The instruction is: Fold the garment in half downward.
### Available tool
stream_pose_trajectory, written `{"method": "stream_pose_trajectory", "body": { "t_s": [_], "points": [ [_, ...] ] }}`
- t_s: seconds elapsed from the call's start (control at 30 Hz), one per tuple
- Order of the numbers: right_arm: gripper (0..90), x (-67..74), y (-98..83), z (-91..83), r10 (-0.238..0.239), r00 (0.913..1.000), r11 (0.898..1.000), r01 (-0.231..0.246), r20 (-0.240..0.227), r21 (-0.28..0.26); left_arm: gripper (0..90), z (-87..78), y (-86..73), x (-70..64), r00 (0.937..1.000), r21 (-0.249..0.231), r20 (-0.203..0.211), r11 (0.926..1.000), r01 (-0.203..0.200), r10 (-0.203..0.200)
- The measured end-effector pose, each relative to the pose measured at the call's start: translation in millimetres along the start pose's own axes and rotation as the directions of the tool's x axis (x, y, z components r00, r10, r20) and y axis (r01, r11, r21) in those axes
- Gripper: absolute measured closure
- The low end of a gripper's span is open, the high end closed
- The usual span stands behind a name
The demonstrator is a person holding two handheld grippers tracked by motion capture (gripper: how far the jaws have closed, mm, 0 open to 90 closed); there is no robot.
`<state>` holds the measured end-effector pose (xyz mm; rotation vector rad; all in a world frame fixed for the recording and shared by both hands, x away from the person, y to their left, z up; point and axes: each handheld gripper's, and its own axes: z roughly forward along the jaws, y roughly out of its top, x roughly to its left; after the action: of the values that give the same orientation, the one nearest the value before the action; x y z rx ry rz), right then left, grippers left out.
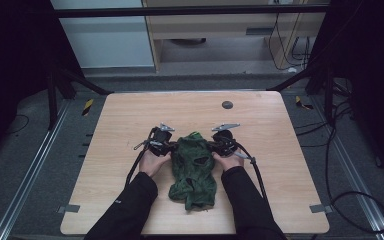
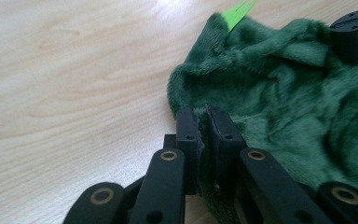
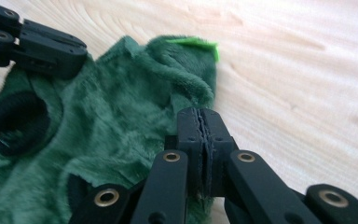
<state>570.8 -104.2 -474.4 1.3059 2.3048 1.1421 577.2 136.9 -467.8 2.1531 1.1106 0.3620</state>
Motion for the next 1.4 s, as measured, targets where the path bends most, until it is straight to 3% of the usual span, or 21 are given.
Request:
{"method": "stream_pose_trajectory", "body": {
  "t_s": [0.37, 0.77, 0.97, 1.4],
  "points": [
    [88.2, 8.3, 22.8, -22.7, -0.033, 0.9990, 0.995, 0.030, -0.030, -0.096, 83.9, -31.9, 20.6, -7.5, 0.9989, -0.102, -0.023, 0.9939, -0.042, 0.040],
    [88.2, 9.0, 35.1, -35.7, -0.058, 0.9982, 0.990, 0.055, -0.016, -0.134, 83.9, -52.9, 39.9, -7.9, 0.9970, -0.154, -0.031, 0.9852, -0.075, 0.071],
    [88.2, 10.5, 34.5, -42.3, -0.076, 0.9970, 0.988, 0.074, -0.012, -0.137, 83.9, -58.5, 36.9, -14.6, 0.9950, -0.163, -0.033, 0.9817, -0.098, 0.094],
    [88.2, 25.3, 23.7, -61.6, -0.164, 0.9862, 0.980, 0.161, -0.021, -0.118, 83.9, -71.8, 23.5, -30.5, 0.9864, -0.159, -0.036, 0.9736, -0.164, 0.160]
  ]
}}
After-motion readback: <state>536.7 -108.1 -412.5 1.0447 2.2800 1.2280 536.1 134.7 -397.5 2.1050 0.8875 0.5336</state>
